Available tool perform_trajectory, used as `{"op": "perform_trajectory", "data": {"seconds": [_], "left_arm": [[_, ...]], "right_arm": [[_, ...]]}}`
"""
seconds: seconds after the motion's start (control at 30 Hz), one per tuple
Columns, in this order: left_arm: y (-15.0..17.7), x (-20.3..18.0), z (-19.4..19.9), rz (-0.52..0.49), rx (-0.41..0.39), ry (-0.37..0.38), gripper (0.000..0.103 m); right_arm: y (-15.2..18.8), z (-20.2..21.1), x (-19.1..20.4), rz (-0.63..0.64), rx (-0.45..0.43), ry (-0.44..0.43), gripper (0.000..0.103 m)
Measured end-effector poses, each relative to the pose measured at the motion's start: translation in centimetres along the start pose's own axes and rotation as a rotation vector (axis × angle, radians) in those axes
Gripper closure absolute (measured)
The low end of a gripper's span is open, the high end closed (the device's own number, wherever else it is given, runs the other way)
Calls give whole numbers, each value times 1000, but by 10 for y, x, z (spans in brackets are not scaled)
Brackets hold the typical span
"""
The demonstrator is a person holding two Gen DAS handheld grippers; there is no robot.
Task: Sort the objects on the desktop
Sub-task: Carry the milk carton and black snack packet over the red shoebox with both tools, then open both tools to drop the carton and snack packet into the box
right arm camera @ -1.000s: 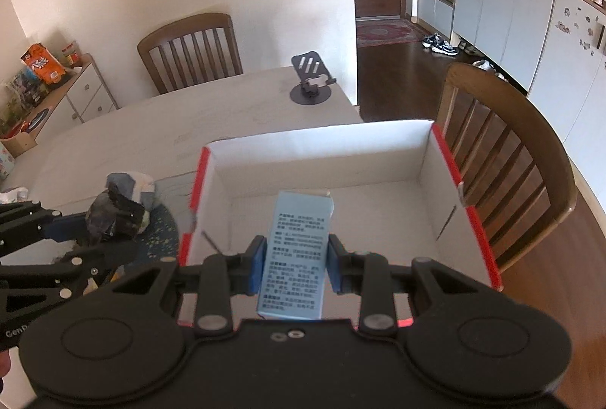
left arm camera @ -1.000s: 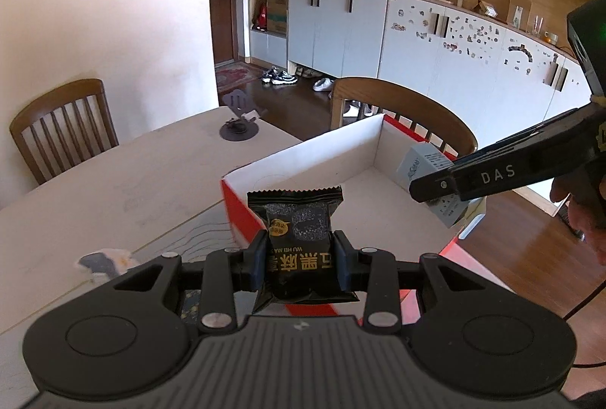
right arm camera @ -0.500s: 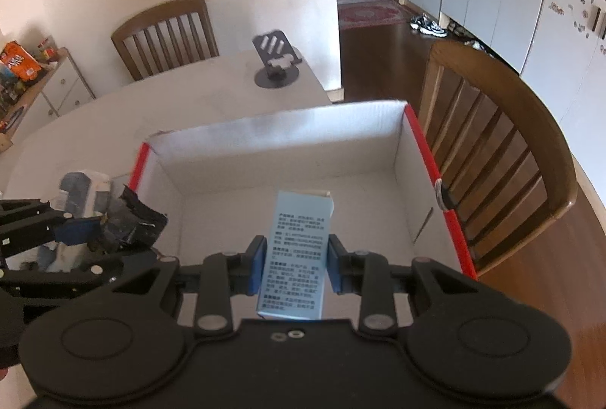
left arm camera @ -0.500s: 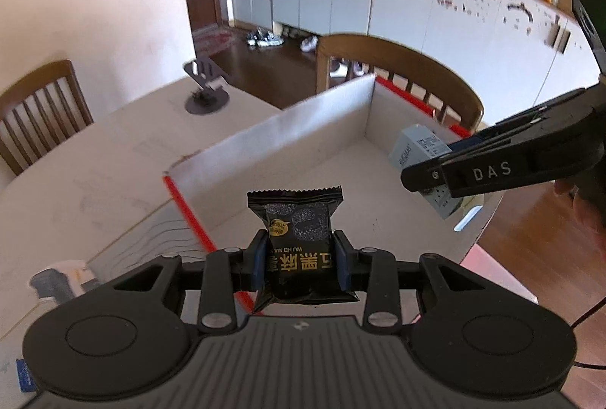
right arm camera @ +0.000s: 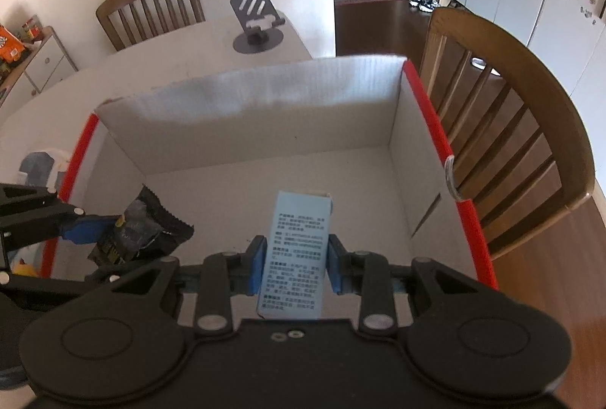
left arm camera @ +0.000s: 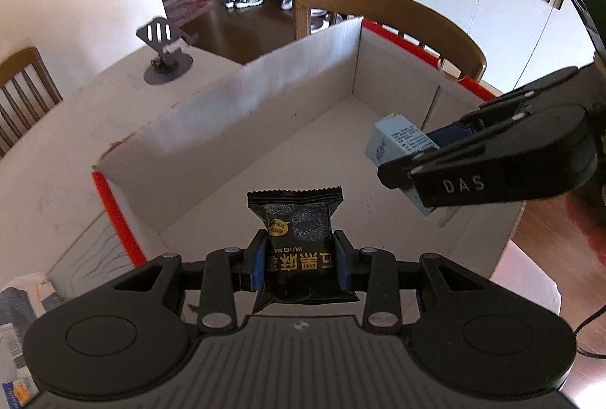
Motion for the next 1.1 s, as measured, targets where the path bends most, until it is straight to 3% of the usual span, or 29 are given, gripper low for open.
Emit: {"op": "perform_trajectory", "data": {"seconds": [0.67,1.1], "left_arm": [[5,-13,-55,-105,200,24,69],[8,-21,-64,-142,269,22,68]], "right_arm": [[5,-36,-18,-5,107,33,72],[2,-48,-20,-14,159,44,71]]}}
Point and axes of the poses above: each gripper's, at about its wrist camera, not at the fingertips, and z roughly against the way its jaws point, x to its left, y to its underside, the point moved 6 cm from there along -z, roughly the way its jaws point, and after that the axes turned 12 degrees about -y, right-handed, at the moved point
